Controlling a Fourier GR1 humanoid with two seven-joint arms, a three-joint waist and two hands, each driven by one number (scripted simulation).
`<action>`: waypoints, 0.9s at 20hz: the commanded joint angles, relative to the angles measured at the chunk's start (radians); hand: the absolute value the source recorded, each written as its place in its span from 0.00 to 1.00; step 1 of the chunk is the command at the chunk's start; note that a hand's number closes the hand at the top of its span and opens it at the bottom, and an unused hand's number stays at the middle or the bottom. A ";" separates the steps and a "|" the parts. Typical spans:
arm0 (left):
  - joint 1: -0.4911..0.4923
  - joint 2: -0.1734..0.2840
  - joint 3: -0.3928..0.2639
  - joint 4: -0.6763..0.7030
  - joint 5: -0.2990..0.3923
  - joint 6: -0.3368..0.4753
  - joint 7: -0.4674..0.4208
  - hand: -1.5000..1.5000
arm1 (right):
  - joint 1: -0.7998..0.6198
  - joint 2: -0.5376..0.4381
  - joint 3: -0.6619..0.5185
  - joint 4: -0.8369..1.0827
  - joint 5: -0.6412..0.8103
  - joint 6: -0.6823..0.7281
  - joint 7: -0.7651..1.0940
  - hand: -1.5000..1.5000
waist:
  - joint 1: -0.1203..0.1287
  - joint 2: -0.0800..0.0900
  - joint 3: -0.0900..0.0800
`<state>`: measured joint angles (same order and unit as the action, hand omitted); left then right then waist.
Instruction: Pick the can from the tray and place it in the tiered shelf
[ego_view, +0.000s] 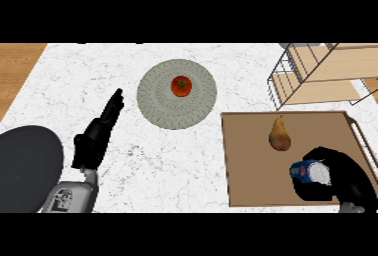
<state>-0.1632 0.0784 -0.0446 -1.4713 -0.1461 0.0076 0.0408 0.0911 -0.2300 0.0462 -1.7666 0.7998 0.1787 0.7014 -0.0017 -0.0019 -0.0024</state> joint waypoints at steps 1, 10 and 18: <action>0.012 0.013 0.006 -0.013 0.005 -0.015 -0.008 0.50 | -0.025 0.005 0.098 0.041 0.046 -0.002 -0.091 1.00 | 0.007 0.002 0.003; 0.038 0.001 -0.006 -0.011 0.001 -0.020 -0.023 0.50 | -0.085 0.090 0.316 -0.001 0.090 -0.012 -0.225 1.00 | 0.003 0.001 0.002; 0.015 0.000 -0.003 -0.054 0.006 -0.018 0.039 0.50 | -0.025 0.149 0.265 -0.307 -0.021 -0.104 -0.254 1.00 | -0.004 -0.002 0.003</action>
<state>-0.1555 0.0930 -0.0287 -1.4845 -0.1313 -0.0185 0.0480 0.0535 -0.0681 0.3502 -1.9484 0.8239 0.0786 0.4689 -0.0059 -0.0029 -0.0004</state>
